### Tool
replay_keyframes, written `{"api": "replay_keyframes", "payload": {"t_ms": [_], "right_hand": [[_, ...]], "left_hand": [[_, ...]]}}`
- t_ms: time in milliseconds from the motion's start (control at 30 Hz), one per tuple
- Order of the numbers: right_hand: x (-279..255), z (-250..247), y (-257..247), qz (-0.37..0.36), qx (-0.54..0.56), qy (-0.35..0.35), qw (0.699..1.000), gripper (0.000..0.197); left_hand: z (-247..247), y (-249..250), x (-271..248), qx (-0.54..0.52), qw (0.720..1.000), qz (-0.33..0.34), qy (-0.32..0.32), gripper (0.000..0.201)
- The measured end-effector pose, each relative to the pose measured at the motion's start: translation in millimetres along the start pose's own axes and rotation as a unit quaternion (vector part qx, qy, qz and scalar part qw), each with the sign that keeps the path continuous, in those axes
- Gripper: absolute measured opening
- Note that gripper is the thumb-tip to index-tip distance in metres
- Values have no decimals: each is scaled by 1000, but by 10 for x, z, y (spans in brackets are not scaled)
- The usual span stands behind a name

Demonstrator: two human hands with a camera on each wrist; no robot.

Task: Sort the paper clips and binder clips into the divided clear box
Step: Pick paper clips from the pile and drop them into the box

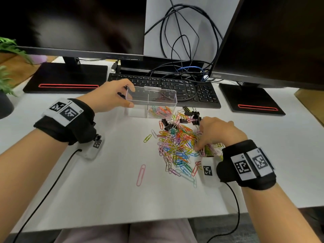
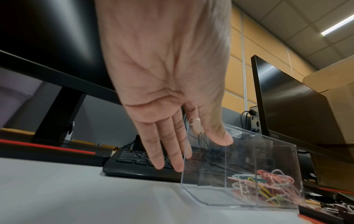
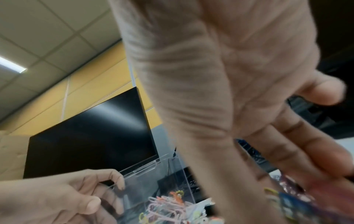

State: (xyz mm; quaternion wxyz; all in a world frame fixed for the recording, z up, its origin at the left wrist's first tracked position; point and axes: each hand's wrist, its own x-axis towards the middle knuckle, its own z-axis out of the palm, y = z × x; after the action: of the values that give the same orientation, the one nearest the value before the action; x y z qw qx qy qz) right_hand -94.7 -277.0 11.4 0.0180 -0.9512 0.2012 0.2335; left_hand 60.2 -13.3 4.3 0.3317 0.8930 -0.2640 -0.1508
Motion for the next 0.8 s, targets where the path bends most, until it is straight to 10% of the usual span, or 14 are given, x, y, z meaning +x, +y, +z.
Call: {"api": "replay_keyframes", "payload": {"t_ms": [467,800], "right_hand": [[108,-25,18,-74,165,115,977,17],[77,-137,76,-128,383,180,897,10]], "left_hand": [[3,0,0,-7,1000,8,1,37],[0,-15,1,-4,1000,11,2,38]]}}
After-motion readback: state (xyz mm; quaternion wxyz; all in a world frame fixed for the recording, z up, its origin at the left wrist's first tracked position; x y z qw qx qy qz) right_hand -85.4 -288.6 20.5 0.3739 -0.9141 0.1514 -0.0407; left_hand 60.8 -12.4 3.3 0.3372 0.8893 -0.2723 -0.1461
